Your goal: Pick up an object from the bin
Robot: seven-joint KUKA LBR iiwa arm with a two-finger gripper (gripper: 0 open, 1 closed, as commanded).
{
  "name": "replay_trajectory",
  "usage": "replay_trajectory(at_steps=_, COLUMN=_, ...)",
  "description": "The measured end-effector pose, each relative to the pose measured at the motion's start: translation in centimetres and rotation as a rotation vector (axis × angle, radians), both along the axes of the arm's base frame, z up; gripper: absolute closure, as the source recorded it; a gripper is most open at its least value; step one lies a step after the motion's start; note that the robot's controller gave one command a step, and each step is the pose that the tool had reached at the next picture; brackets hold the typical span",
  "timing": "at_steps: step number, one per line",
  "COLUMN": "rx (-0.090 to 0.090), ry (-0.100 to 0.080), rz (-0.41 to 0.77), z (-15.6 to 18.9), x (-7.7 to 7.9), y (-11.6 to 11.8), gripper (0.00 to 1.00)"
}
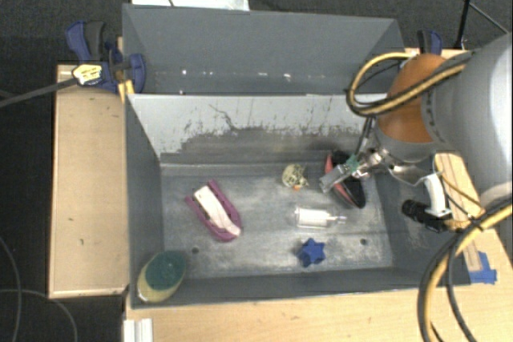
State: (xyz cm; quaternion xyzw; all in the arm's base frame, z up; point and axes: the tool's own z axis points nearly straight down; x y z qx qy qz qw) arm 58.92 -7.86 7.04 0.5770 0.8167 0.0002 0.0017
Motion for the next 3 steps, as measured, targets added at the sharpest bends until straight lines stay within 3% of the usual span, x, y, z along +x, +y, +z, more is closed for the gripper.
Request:
replay_trajectory(at_steps=1, rx=0.001, ry=0.0, rz=0.006, z=0.1, x=0.0, y=0.1, gripper=1.0)
replay_trajectory(at_steps=2, rx=-0.001, ry=-0.002, rz=0.014, z=1.9, x=0.1, y=0.0, gripper=1.0)
replay_trajectory(at_steps=3, rx=0.0, ry=-0.005, rz=0.022, z=10.9, x=0.3, y=-0.1, gripper=1.0)
